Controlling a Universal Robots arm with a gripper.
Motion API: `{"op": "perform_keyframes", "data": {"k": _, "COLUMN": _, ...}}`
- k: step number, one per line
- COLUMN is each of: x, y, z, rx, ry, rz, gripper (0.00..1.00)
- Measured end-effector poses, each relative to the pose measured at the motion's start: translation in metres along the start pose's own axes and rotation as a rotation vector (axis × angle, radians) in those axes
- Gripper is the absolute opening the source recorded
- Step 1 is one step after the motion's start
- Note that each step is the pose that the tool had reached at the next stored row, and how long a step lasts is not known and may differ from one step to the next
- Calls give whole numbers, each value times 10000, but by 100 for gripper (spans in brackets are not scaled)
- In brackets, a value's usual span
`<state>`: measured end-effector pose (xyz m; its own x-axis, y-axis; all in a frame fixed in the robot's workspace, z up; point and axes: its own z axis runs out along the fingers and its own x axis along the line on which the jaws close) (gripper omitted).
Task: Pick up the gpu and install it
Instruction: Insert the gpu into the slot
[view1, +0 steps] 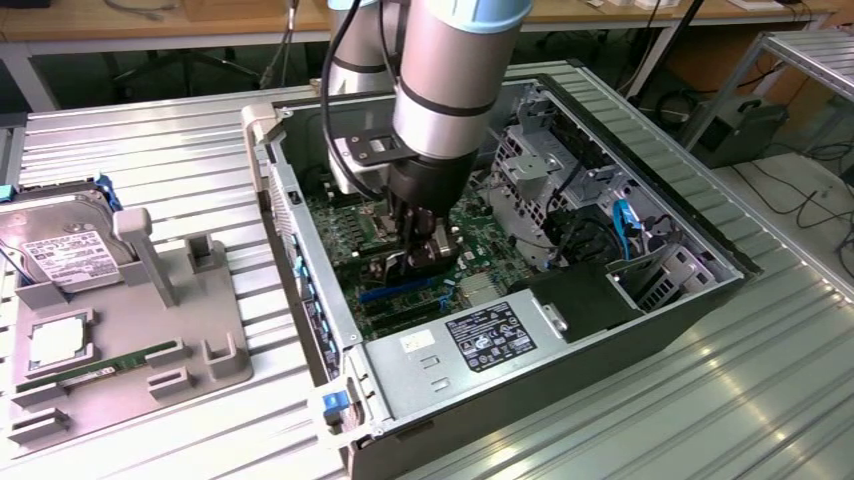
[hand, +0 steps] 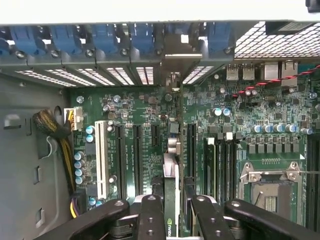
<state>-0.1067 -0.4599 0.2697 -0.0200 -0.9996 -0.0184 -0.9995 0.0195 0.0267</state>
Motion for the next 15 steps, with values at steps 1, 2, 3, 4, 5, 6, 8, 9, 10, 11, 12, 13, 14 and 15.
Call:
{"op": "perform_keyframes", "data": {"k": 1, "x": 0, "y": 0, "z": 7, "rx": -53, "ry": 1, "rz": 1, "gripper": 26}}
{"op": "perform_keyframes", "data": {"k": 2, "x": 0, "y": -1, "z": 18, "rx": -115, "ry": 2, "rz": 2, "gripper": 26}}
{"op": "perform_keyframes", "data": {"k": 3, "x": 0, "y": -1, "z": 27, "rx": -146, "ry": 2, "rz": 2, "gripper": 26}}
{"op": "perform_keyframes", "data": {"k": 4, "x": 0, "y": -1, "z": 33, "rx": -163, "ry": 3, "rz": 2, "gripper": 26}}
{"op": "perform_keyframes", "data": {"k": 5, "x": 0, "y": -2, "z": 41, "rx": -187, "ry": 4, "rz": 2, "gripper": 26}}
{"op": "perform_keyframes", "data": {"k": 6, "x": 1, "y": -2, "z": 48, "rx": -206, "ry": 4, "rz": 3, "gripper": 26}}
{"op": "perform_keyframes", "data": {"k": 8, "x": 1, "y": -2, "z": 57, "rx": -229, "ry": 7, "rz": 4, "gripper": 26}}
{"op": "perform_keyframes", "data": {"k": 9, "x": 1, "y": -2, "z": 62, "rx": -233, "ry": 8, "rz": 4, "gripper": 26}}
{"op": "perform_keyframes", "data": {"k": 10, "x": 1, "y": -2, "z": 67, "rx": -233, "ry": 7, "rz": 5, "gripper": 26}}
{"op": "perform_keyframes", "data": {"k": 11, "x": 1, "y": -2, "z": 74, "rx": -233, "ry": 6, "rz": 5, "gripper": 26}}
{"op": "perform_keyframes", "data": {"k": 12, "x": 1, "y": -2, "z": 79, "rx": -233, "ry": 7, "rz": 4, "gripper": 26}}
{"op": "perform_keyframes", "data": {"k": 13, "x": 2, "y": -2, "z": 88, "rx": -235, "ry": 11, "rz": 4, "gripper": 26}}
{"op": "perform_keyframes", "data": {"k": 14, "x": 2, "y": -2, "z": 97, "rx": -237, "ry": 11, "rz": 3, "gripper": 26}}
{"op": "perform_keyframes", "data": {"k": 15, "x": 2, "y": -3, "z": 103, "rx": -240, "ry": 8, "rz": 2, "gripper": 26}}
